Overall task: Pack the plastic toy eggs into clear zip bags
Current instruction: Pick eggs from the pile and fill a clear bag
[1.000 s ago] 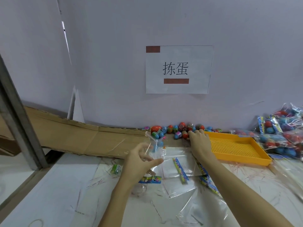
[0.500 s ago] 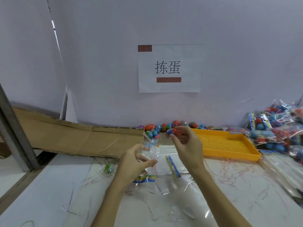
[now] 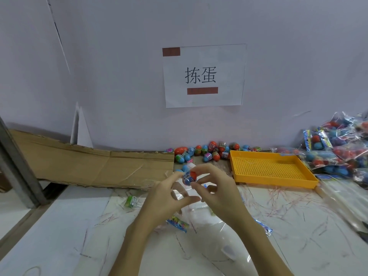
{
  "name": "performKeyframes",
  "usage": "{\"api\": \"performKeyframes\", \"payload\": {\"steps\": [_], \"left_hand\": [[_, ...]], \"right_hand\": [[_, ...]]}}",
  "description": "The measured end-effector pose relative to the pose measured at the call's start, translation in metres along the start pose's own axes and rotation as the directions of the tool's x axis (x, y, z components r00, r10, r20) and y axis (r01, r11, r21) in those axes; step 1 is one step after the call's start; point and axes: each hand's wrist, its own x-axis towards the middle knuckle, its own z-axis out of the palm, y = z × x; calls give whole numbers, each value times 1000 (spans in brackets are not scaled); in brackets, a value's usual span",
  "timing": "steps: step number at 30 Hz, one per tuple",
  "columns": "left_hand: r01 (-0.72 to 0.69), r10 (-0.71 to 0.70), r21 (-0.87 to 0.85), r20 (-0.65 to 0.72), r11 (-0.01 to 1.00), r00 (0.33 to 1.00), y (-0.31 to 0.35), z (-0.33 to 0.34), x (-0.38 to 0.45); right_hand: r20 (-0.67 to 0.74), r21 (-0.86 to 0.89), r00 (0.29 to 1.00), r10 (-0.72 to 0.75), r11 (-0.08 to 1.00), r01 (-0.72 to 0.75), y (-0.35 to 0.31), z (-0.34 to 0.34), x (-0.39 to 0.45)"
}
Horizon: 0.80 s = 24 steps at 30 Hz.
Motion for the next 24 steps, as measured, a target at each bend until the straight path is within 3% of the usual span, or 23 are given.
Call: {"api": "performKeyframes", "payload": {"steps": [7, 14, 19, 24], "left_hand": [[-91, 100, 176, -41, 980, 994, 4, -3, -2], [-188, 196, 230, -14, 955, 980, 6, -2, -3], [-207, 232, 309, -45, 928, 972, 5, -5, -4], [-222, 243, 334, -22, 916, 970, 2, -6, -3]], "right_hand": [[59, 62, 996, 61, 996, -64, 0, -3, -1], [85, -36, 996, 7, 999, -4, -2, 6, -9], [65, 26, 998, 23, 999, -25, -8, 11, -12], [194, 159, 975, 110, 977, -142, -18, 19, -14]]}}
